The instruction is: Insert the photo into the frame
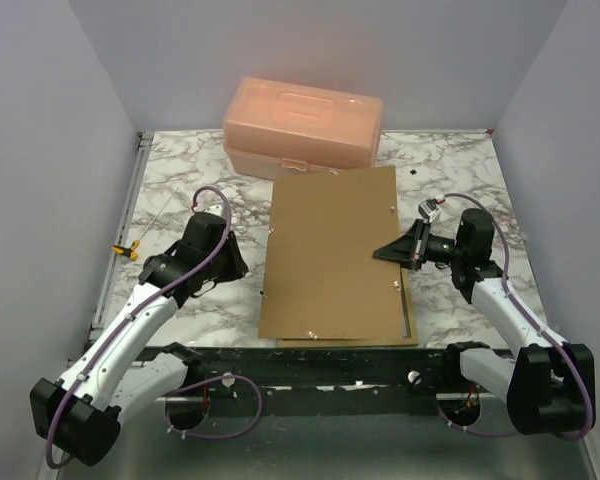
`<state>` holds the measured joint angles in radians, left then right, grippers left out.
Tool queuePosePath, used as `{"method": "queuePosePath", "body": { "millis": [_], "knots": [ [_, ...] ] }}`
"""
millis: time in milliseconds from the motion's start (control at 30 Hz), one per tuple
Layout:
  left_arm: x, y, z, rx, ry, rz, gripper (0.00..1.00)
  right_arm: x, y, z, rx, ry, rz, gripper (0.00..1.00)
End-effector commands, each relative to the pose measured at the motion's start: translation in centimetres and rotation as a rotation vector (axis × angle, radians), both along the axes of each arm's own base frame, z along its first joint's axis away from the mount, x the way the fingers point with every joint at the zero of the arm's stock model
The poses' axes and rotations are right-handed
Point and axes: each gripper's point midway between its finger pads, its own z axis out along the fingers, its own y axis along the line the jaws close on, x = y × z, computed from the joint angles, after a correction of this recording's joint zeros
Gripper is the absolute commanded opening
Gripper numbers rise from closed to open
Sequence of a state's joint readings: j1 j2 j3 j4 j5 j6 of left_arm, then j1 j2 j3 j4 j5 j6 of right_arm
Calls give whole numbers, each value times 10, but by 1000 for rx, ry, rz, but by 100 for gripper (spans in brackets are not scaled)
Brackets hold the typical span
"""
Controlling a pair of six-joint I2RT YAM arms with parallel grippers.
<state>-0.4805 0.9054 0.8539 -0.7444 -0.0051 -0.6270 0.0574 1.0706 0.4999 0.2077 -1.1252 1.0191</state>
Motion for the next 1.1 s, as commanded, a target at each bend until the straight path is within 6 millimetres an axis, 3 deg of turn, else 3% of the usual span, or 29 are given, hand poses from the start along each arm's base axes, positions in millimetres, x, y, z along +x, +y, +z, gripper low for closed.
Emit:
{"method": "queuePosePath", "body": {
  "millis": [0,300,500,833,1067],
  "knots": [
    [3,0,-28,-9,58,-23,26,-8,-8,25,28,-80,56,0],
    [15,-42,-69,-148,118,-143,54,-7,-24,25,5,-78,16,0],
    [25,-63,-87,-188,144,-183,60,-6,-28,26,-13,-73,-4,0],
    [28,-81,-133,-55,257,-173,49,-2,-32,28,-26,-80,-25,0],
    [26,-61,-146,57,285,-107,24,-3,-33,26,-33,-78,-29,0]
  ]
}}
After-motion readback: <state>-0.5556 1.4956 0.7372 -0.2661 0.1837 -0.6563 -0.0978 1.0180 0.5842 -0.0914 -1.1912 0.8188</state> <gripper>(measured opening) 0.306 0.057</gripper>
